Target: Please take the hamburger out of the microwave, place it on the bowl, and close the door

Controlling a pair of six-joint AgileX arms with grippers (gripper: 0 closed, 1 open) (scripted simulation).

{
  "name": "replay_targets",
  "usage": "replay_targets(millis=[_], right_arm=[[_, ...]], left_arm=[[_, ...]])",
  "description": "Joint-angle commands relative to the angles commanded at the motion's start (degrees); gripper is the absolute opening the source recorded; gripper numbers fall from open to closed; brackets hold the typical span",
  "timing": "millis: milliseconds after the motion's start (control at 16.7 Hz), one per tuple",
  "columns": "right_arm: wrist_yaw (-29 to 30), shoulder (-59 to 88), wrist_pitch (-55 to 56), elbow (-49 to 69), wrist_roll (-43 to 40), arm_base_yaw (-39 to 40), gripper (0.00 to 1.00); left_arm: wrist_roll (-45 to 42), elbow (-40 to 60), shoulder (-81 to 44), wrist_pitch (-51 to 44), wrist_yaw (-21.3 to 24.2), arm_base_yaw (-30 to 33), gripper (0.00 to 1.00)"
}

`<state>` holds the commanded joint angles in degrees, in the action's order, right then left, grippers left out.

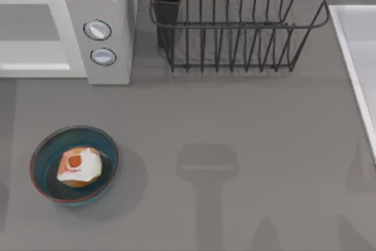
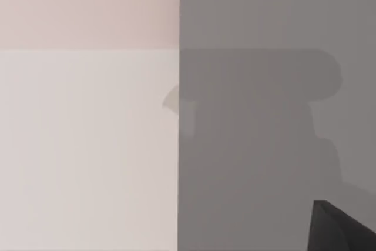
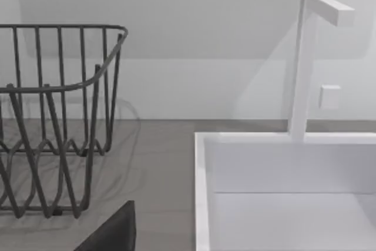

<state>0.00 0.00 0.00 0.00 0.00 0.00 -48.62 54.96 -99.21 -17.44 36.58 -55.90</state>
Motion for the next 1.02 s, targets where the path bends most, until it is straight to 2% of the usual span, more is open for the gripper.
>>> replay_targets(millis=[300,720,840,1020], right_arm=[[0.0,0.0,0.0,0.0,0.0,0.0,1.0],[0.0,0.0,0.0,0.0,0.0,0.0,1.0],[0.0,0.0,0.0,0.0,0.0,0.0,1.0],[0.0,0.0,0.0,0.0,0.0,0.0,1.0]], left_arm=[[6.5,-13.0,10.3,5.9,-3.0,5.9,0.0],[8.5,-15.6,12.6,7.0,-4.0,7.6,0.0],[11.7,-18.4,15.9,8.0,-6.1,10.9,0.0],[18.9,-24.2,23.6,10.1,-10.4,19.3,0.0]])
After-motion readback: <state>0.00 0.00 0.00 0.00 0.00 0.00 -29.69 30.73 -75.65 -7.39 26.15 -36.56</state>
